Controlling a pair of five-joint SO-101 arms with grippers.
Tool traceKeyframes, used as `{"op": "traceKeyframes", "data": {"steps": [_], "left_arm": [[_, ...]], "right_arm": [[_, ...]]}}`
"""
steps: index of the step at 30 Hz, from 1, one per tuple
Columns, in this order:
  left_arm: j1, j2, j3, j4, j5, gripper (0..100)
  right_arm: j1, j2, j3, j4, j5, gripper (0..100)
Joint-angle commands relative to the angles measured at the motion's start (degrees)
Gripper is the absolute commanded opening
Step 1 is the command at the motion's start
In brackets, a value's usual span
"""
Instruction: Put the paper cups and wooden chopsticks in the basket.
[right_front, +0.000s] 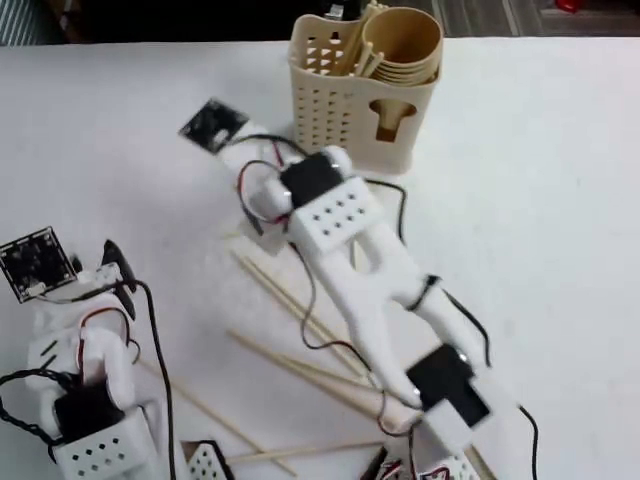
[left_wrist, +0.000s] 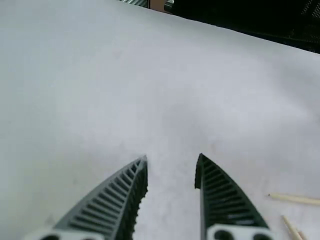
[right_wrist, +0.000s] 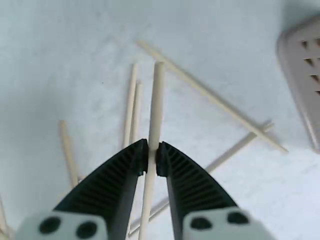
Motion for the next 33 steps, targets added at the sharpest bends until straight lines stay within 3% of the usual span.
{"op": "traceKeyframes", "data": {"steps": [1,5,9,19,29,33], "left_arm": [[-0.4,-0.7,-0.3,-0.1,-0.5,17],[-0.4,-0.7,-0.3,-0.1,-0.5,17],[-0.4,-0.7,-0.3,-0.1,-0.5,17],[-0.4,-0.7,-0.3,-0.1,-0.5,17],[-0.4,-0.7,-0.3,0.0,-0.5,17],[-0.4,-0.7,-0.3,0.0,-0.5,17]], "right_arm": [[2.9,-8.5,-2.4,-6.7,0.0,1.9],[6.0,-13.8,-2.4,-19.5,-0.4,1.9],[9.5,-16.4,-2.4,-34.8,-5.9,1.9],[16.6,-13.9,-2.3,-66.0,-12.6,1.9],[19.3,-0.5,-2.3,-68.4,-12.1,3.6],[20.1,1.3,-2.4,-67.0,-12.5,20.3]]}}
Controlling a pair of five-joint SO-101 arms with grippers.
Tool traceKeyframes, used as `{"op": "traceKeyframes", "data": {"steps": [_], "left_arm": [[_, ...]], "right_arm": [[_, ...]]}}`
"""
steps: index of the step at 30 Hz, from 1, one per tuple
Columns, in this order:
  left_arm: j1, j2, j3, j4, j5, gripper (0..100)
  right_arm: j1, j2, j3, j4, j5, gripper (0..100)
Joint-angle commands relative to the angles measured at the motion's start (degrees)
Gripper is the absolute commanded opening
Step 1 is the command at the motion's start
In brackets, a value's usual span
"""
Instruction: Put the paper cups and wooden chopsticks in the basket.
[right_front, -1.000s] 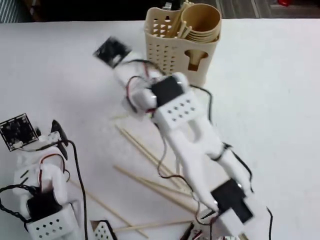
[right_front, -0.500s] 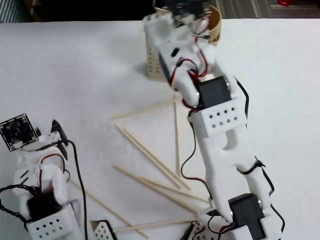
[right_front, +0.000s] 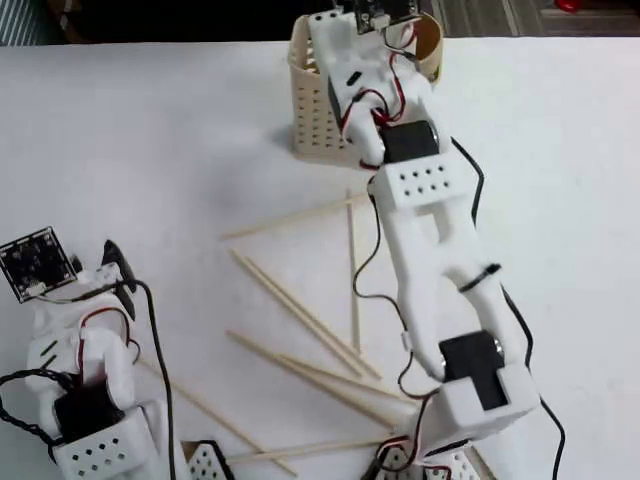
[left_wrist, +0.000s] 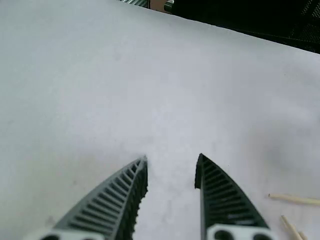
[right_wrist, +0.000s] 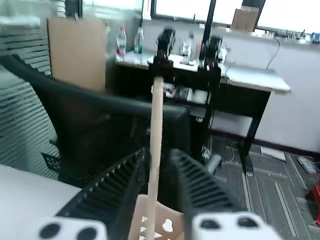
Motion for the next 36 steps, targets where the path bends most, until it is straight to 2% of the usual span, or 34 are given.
{"op": "traceKeyframes", "data": {"steps": [1,4,10,13,16,22,30,36], "left_arm": [[-0.4,-0.7,-0.3,0.0,-0.4,17],[-0.4,-0.7,-0.3,-0.1,-0.5,17],[-0.4,-0.7,-1.5,-0.2,-0.6,17],[0.1,-0.4,-4.0,0.4,-3.1,17],[3.8,-0.4,-6.1,2.2,-5.9,17],[12.5,-0.3,-14.1,11.0,-12.4,17],[16.0,-0.1,-24.0,22.4,-21.0,17],[19.5,12.1,-30.6,27.3,-28.4,17]], "right_arm": [[0.7,-2.0,-2.5,2.2,-0.5,22.9],[-0.2,-7.8,-3.2,10.9,-0.5,20.1],[-2.8,-21.0,-1.4,36.8,-0.5,2.3],[-2.7,-26.2,3.7,48.1,-0.6,3.3],[-2.0,-30.3,10.6,53.1,-0.4,3.4],[0.4,-36.5,26.3,53.6,-0.6,1.9],[1.1,-37.6,36.3,51.4,-0.7,1.9],[13.0,-37.6,42.2,40.3,-2.5,1.9]]}}
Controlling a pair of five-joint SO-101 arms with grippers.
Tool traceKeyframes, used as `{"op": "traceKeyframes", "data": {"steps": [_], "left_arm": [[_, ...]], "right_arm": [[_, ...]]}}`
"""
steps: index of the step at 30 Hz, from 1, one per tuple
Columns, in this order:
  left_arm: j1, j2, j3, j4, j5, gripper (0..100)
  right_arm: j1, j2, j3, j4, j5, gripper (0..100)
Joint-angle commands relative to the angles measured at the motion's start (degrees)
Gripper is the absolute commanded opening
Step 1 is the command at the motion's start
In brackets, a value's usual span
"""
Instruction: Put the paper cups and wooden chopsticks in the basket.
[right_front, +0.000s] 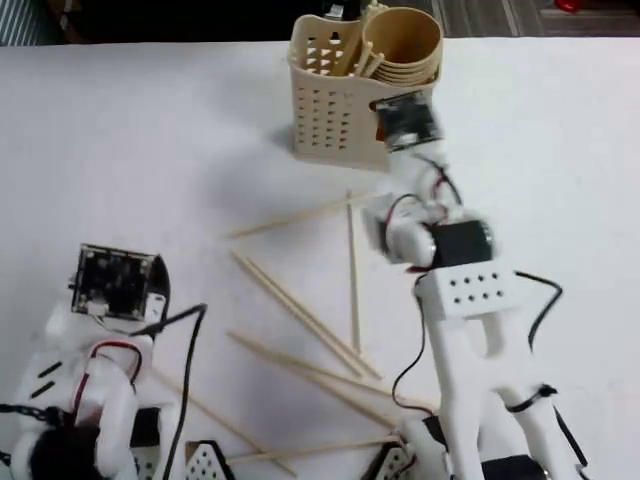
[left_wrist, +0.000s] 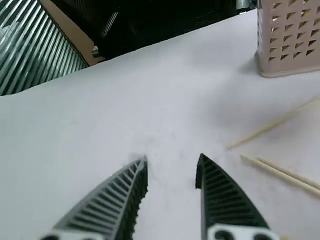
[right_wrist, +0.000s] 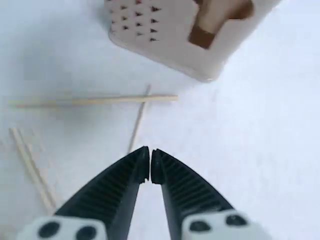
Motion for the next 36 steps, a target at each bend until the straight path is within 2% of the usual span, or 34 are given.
{"op": "traceKeyframes", "data": {"steps": [1,5,12,15,23,31,36], "left_arm": [[4.4,16.5,-7.4,3.1,-6.7,18],[11.6,30.5,-12.9,5.5,-15.3,26],[24.7,46.5,-18.6,10.5,-35.3,26],[30.5,50.8,-18.5,10.4,-39.5,26],[45.4,62.5,-18.5,7.5,-40.3,26],[55.2,76.8,-18.5,-1.4,-35.0,26],[58.4,83.1,-18.5,-5.8,-31.8,26]], "right_arm": [[7.6,-1.7,2.4,-7.5,-4.6,1.9],[13.8,-1.7,6.1,-14.2,-10.8,2.0],[20.0,-1.6,6.7,-17.2,-11.3,2.1],[22.2,-1.6,6.5,-17.7,-11.3,2.1],[26.9,-1.6,6.7,-20.4,-11.3,2.0],[27.6,-1.6,6.7,-20.4,-11.3,2.0],[30.1,-1.6,6.4,-20.4,-11.3,1.9]]}}
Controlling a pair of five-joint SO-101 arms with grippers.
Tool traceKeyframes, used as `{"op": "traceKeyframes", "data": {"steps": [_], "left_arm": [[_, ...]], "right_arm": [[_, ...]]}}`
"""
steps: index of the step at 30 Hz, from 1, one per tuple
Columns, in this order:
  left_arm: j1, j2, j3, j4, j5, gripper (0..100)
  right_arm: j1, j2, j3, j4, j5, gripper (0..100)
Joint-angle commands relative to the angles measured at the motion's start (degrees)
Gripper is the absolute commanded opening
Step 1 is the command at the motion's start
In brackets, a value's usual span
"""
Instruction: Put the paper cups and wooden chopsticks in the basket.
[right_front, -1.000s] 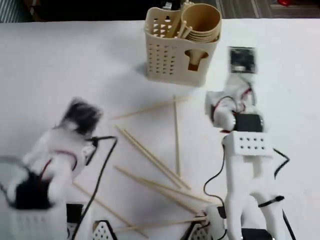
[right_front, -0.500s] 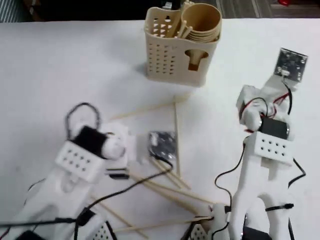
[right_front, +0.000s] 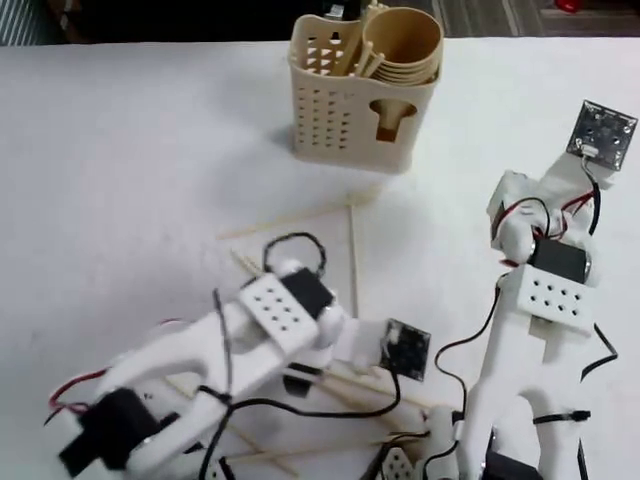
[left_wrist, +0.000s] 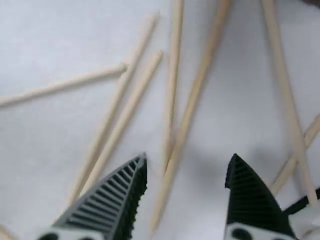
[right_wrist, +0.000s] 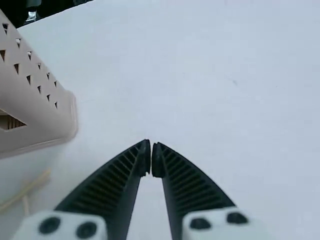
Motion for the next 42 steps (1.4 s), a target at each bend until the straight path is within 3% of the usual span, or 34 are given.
{"op": "traceKeyframes", "data": {"steps": [1,9,16,20,22,27,33,42], "left_arm": [[2.9,4.9,-2.4,-4.3,3.7,26],[4.4,14.5,-3.0,-11.7,9.8,18],[5.2,17.3,-4.2,-12.5,15.9,15],[5.6,17.9,-4.2,-12.4,16.4,3],[6.4,17.9,-3.5,-12.1,16.4,3],[6.2,17.5,-2.8,-7.3,16.6,2],[1.1,15.6,-2.9,-1.5,16.2,2],[-5.5,-2.9,-2.9,11.7,16.1,2]], "right_arm": [[2.7,-1.6,-0.6,-1.0,-0.6,2.0],[3.5,-2.1,-0.7,-1.0,-0.6,2.0],[3.5,-2.2,-0.7,-1.0,-0.6,2.0],[3.5,-2.2,-0.7,-1.0,-0.6,2.0],[3.5,-2.1,-0.7,-1.0,-0.6,2.0],[3.5,-1.9,-0.7,-1.0,-0.5,2.0],[3.5,-1.8,-0.7,-1.0,-0.5,2.0],[3.5,-1.8,-0.7,-1.0,-0.6,1.9]]}}
